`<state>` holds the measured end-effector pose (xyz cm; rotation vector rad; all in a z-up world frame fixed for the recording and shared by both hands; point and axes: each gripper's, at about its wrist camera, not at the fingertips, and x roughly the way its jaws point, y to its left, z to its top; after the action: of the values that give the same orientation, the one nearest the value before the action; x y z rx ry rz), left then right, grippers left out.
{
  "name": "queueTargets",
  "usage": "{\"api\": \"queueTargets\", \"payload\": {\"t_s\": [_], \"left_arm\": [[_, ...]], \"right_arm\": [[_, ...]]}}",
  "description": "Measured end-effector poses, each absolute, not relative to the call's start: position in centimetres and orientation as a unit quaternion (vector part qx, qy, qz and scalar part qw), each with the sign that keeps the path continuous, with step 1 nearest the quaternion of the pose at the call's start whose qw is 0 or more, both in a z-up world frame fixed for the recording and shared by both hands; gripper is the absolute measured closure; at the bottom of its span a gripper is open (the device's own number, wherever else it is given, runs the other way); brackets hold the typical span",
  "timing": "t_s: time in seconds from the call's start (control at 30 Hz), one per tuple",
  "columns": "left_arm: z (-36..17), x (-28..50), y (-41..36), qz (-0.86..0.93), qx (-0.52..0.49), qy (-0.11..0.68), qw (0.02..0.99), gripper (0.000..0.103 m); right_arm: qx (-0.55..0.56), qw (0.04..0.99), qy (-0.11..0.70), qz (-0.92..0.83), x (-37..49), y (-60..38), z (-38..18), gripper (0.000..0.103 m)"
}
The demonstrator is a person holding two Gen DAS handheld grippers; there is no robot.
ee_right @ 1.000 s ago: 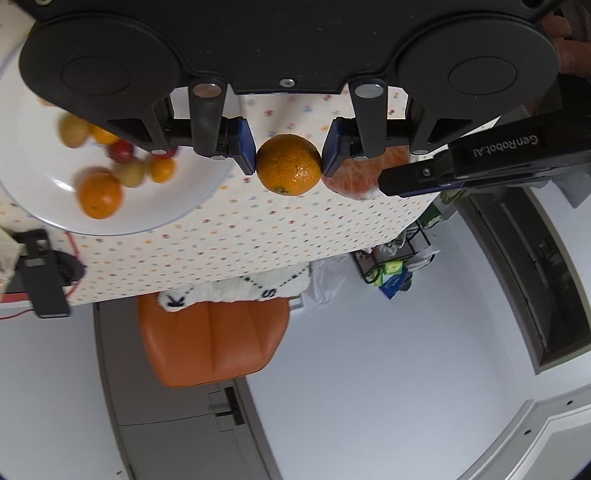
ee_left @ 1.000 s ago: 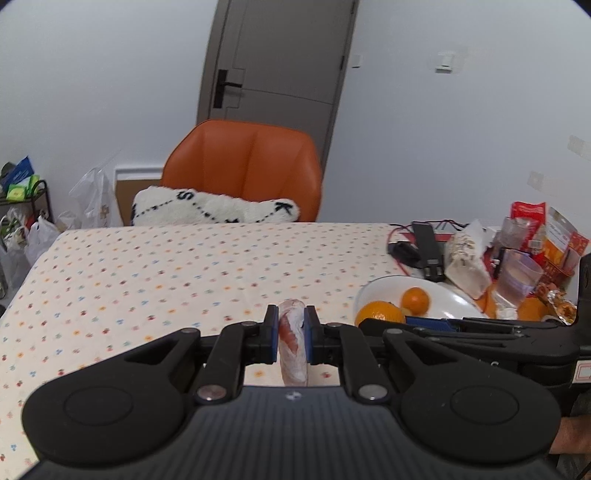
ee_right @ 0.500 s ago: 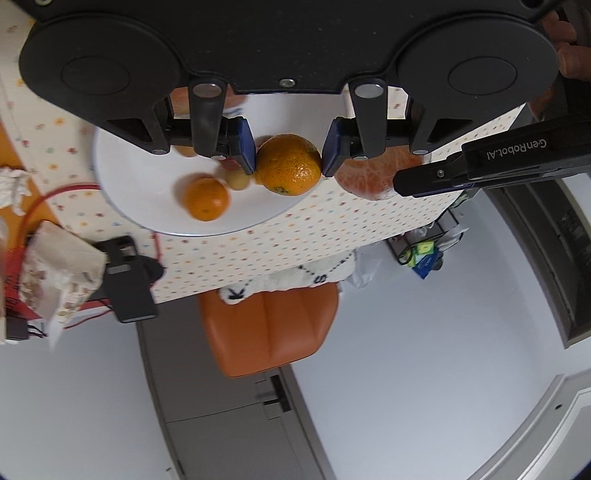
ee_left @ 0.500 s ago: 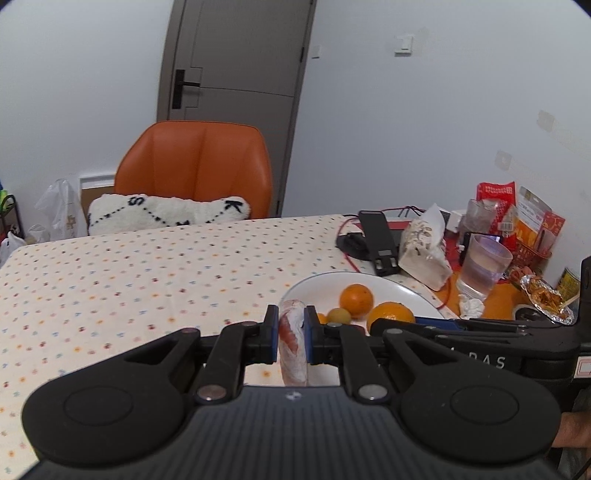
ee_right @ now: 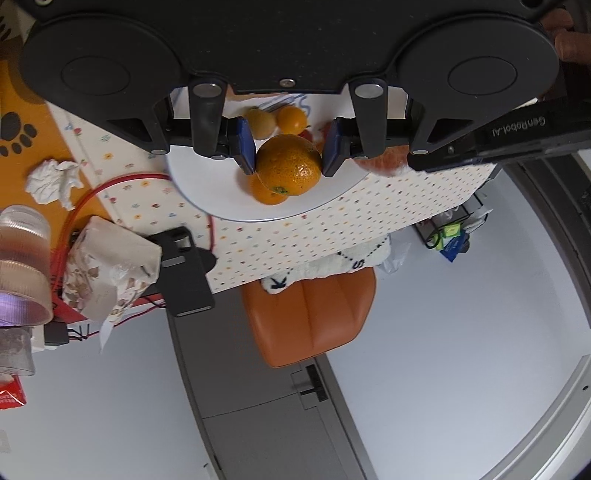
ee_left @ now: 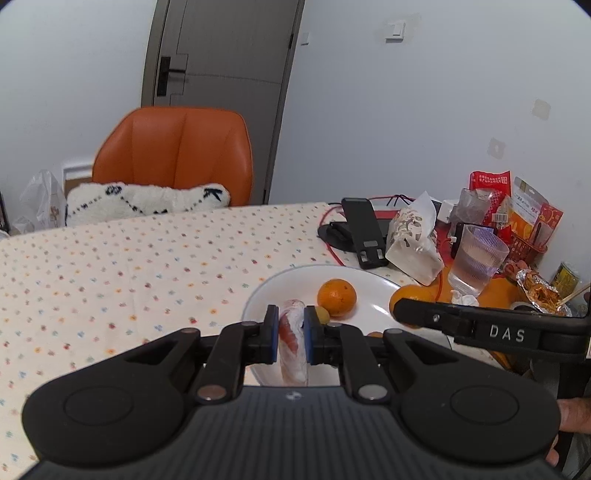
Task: Organize fruits
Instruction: 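Carry the pomelo segment and large orange over the white plate with both tools, then open the left tool to drop the pomelo while the right drops the orange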
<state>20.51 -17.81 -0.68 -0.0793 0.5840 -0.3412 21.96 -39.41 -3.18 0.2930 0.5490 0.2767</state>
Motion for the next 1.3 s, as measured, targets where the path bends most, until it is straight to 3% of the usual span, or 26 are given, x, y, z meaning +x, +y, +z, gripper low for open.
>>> {"api": "queueTargets", "payload": {"t_s": [0.2, 0.5, 0.6, 0.73, 0.93, 1.3], "left_arm": [[-2.3, 21.3, -18.4, -0.177, -0.047, 0.327, 0.927, 0.091], [-2.2, 20.8, -17.5, -0.174, -0.042, 0.327, 0.928, 0.085], [-2.0, 20.7, -16.7, -0.165, -0.044, 0.326, 0.93, 0.078], [-1.9, 20.5, -15.5, -0.145, -0.049, 0.323, 0.934, 0.055], [-1.7, 19.8, -14.1, -0.119, -0.053, 0.316, 0.94, 0.032], [-1.3, 17.8, -12.4, -0.089, -0.054, 0.316, 0.943, 0.02]], "right_arm": [[0.15, 0.944, 0.267, 0.12, 22.4, -40.2, -3.3, 0.066], [0.16, 0.943, 0.27, 0.11, 23.1, -40.0, -3.5, 0.065], [0.157, 0.945, 0.267, 0.108, 23.1, -39.5, -3.3, 0.062], [0.151, 0.944, 0.27, 0.116, 23.0, -38.7, -3.3, 0.061], [0.142, 0.941, 0.278, 0.129, 22.4, -37.4, -3.4, 0.061], [0.137, 0.941, 0.274, 0.142, 20.4, -36.3, -2.9, 0.056]]}}
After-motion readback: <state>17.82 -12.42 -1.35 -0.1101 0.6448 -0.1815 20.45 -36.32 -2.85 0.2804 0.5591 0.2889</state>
